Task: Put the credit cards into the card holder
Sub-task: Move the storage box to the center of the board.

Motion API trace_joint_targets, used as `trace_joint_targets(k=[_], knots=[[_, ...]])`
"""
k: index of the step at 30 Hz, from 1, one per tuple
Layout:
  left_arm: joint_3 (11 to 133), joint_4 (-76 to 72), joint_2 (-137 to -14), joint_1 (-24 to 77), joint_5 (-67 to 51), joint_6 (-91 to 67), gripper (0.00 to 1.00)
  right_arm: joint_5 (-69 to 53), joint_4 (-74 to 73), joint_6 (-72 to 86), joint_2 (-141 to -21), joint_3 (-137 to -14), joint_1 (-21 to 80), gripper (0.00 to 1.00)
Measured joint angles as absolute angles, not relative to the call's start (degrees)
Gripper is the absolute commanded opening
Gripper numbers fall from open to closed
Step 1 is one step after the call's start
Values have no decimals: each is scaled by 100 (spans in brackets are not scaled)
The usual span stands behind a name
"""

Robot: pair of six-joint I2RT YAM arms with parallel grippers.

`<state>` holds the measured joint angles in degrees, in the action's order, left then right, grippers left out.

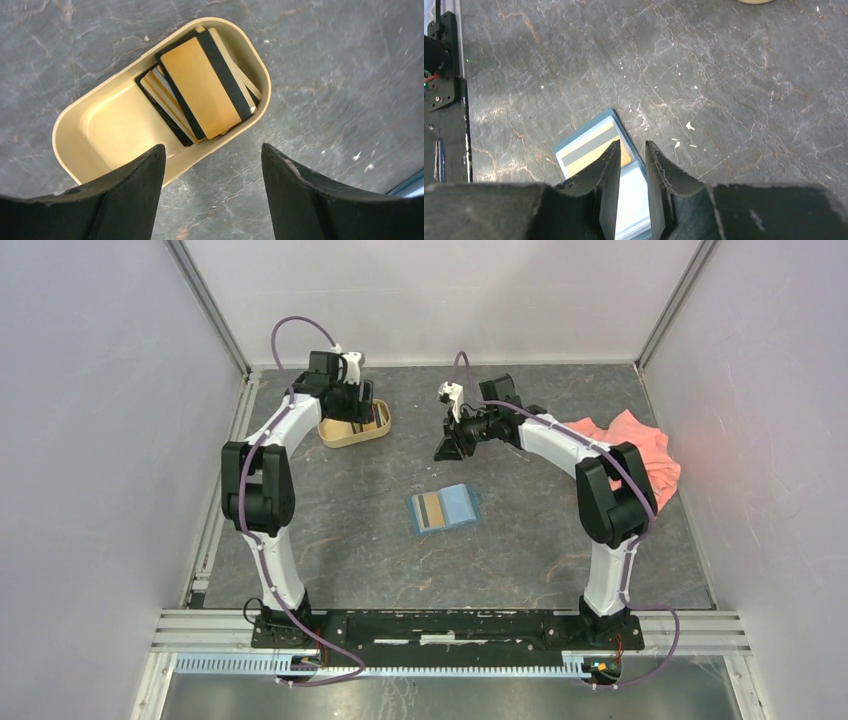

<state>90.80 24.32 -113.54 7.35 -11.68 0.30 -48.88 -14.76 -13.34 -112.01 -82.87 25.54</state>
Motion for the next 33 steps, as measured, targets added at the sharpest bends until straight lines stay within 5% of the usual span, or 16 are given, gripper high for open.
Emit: trace_joint_targets(k=[15,33], knots=[[9515,3175,-12073,1170,-327,2244,70,-5120,-1391,-1592,-10538,-7658,2388,32],[9000,3022,-11963,1221,-316,2392,29,-5273,-1385,-1590,-10536,-7537,2386,32]])
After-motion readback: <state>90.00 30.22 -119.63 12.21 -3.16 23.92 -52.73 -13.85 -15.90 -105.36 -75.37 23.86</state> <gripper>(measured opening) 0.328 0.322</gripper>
